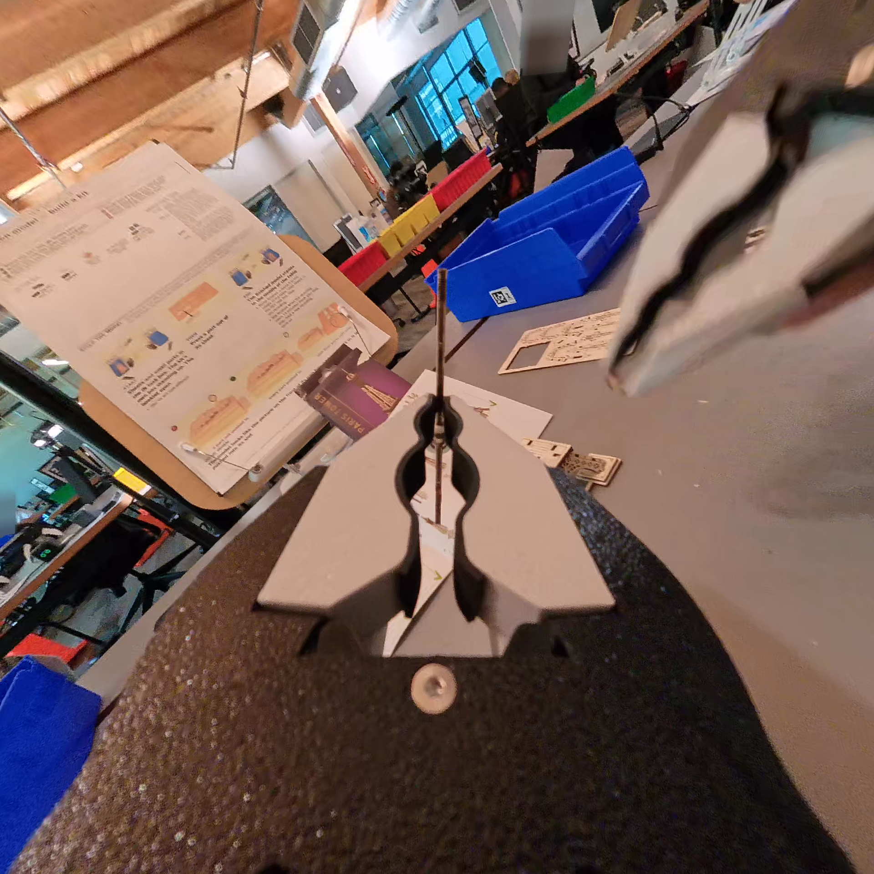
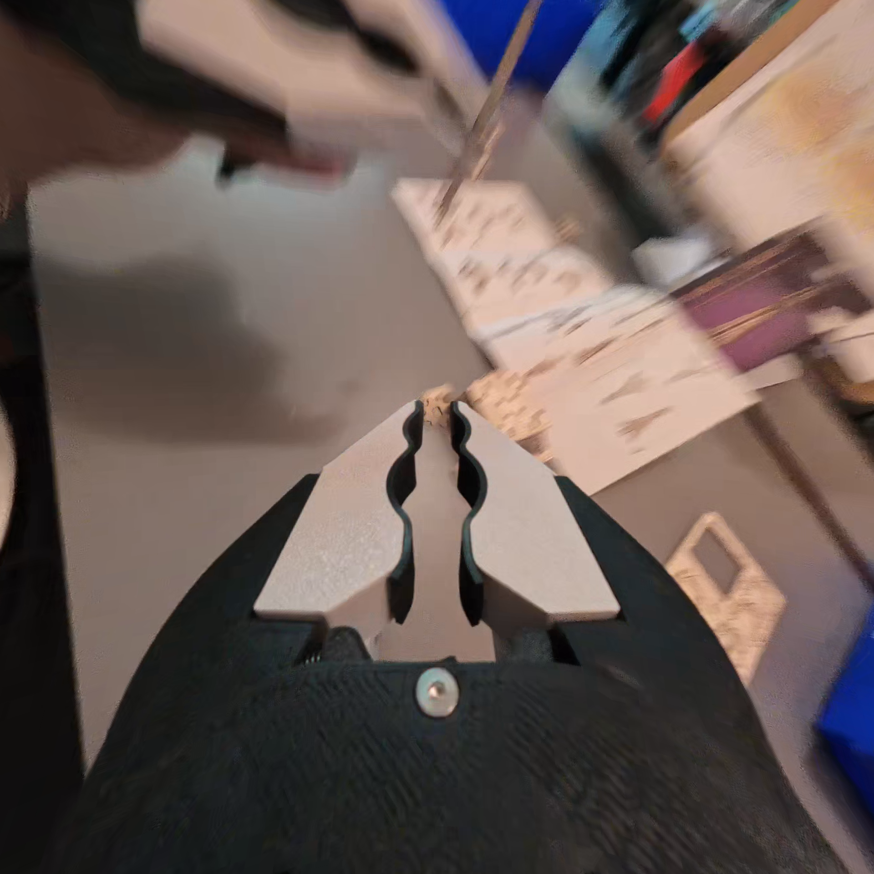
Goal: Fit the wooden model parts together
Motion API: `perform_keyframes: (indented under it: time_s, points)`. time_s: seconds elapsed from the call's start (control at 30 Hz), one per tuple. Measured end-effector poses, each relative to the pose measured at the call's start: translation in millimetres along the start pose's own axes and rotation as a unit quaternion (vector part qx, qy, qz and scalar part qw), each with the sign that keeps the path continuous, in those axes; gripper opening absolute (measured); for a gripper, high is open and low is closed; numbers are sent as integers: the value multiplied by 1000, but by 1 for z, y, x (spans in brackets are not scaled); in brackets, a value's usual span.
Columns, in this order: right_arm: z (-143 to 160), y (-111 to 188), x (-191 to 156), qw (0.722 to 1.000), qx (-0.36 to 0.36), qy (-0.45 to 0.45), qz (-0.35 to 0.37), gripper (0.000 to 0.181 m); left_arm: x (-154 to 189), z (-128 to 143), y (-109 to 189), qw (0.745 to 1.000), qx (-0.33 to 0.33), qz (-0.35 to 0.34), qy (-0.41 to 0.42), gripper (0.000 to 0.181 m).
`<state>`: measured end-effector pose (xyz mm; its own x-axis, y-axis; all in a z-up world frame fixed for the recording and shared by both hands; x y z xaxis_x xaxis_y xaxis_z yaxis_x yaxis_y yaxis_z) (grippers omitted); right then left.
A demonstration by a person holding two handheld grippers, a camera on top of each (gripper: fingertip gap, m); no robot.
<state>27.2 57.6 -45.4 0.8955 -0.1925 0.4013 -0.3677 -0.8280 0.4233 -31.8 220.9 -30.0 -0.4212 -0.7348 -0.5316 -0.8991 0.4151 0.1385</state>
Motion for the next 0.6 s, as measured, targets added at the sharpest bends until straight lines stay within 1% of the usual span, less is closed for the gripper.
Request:
perform_keyframes:
  time_s: [0.03, 0.1, 0.17, 0.2, 0.3, 0.4, 0.47, 0.6]
  points:
    - [-15, 10, 6, 998, 50, -8, 41, 8, 1, 1, -1, 1000, 3, 0, -2, 0]
    - [-41, 29, 6, 988, 133, 18, 71, 8, 4, 1, -3, 1000, 12, 8, -6, 0]
    - [-55, 42, 8, 975, 168, 60, 131, 8, 7, 0, -4, 1000, 22, 10, -18, 0]
    - [-59, 45, 6, 970, 179, 81, 144, 8, 9, -2, -4, 999, 26, 18, -27, 0]
    - [-62, 45, 0, 966, 176, 107, 154, 8, 15, -7, -4, 997, 44, 32, -53, 0]
    - [-65, 45, -5, 967, 169, 107, 156, 9, 19, -10, -5, 996, 48, 34, -63, 0]
    - [-66, 47, -6, 972, 153, 88, 157, 9, 20, -11, -6, 997, 45, 29, -62, 0]
    - [-69, 48, -9, 978, 154, 46, 136, 8, 22, -13, -6, 997, 42, 18, -65, 0]
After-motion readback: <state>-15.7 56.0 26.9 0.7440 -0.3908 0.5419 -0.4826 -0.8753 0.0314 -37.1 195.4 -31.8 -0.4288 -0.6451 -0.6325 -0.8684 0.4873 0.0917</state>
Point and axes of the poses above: each gripper's, where its closed fingertips meet, y back along the fingers, z out of its underside, x = y × z across the jaws, the point moved 9 cm from there along y, back along the fingers, and after that the axes turned 10 degrees about z, right-handed, at the moved point
